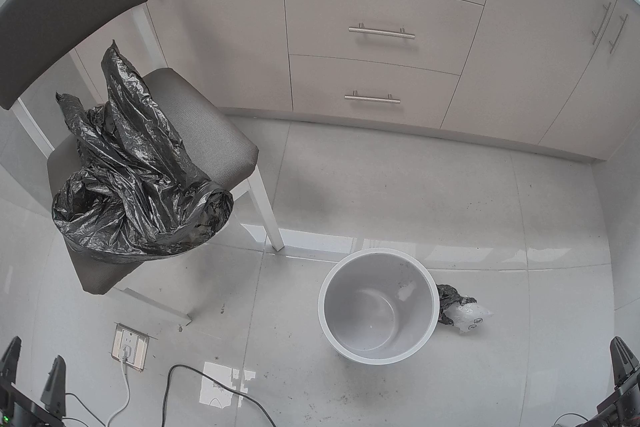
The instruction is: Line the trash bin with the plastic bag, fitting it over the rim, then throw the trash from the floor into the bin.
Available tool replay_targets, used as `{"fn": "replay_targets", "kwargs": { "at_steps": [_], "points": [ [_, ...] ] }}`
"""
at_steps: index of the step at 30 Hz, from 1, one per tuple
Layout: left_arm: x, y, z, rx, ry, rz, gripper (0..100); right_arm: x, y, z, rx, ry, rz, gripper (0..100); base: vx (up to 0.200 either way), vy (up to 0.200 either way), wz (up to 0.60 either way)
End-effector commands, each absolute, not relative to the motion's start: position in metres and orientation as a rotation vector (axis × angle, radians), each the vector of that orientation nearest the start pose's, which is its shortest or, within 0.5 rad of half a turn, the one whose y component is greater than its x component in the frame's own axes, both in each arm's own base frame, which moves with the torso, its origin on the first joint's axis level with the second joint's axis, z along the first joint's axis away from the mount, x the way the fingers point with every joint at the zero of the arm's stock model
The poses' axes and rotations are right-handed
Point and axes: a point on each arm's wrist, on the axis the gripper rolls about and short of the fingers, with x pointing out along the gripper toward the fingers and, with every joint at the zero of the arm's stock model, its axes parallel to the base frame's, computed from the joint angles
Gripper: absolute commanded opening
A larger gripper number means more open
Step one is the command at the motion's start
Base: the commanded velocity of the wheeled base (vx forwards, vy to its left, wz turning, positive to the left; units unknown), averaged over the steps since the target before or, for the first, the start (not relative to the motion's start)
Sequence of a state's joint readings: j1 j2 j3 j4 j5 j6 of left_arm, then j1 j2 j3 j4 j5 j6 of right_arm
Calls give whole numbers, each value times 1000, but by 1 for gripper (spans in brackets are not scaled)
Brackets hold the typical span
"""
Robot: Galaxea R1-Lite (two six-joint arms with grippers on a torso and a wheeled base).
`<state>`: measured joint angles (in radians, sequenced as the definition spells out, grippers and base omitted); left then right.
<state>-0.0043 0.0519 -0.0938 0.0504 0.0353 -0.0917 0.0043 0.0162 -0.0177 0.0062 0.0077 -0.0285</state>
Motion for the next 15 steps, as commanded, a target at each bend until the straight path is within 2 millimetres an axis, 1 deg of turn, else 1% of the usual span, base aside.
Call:
{"fn": "replay_targets", "kwargs": {
  "at_steps": [1, 4, 7, 9, 12, 14, 15],
  "points": [
    [-34, 3, 225, -200, -75, -41, 100, -23, 0, 76, -35, -3, 15, 0, 0, 0, 0],
    [-31, 3, 226, -177, -63, -36, 100, -23, 0, 76, -35, -5, 15, 0, 0, 0, 0],
    [-27, 3, 223, -174, -29, -35, 100, -23, 0, 76, -34, -5, 15, 0, 0, 0, 0],
    [-21, 2, 216, -156, 18, -32, 100, -23, 0, 76, -34, -5, 15, 0, 0, 0, 0],
    [-8, 1, 202, -34, 107, -47, 100, -23, 0, 77, -34, -6, 12, 0, 0, 0, 0],
    [-2, 1, 193, 21, 153, -71, 100, -23, 0, 76, -34, -5, 12, 0, 0, 0, 0],
    [-1, 1, 191, 24, 159, -79, 100, -23, 0, 76, -34, -5, 12, 0, 0, 0, 0]
  ]
}}
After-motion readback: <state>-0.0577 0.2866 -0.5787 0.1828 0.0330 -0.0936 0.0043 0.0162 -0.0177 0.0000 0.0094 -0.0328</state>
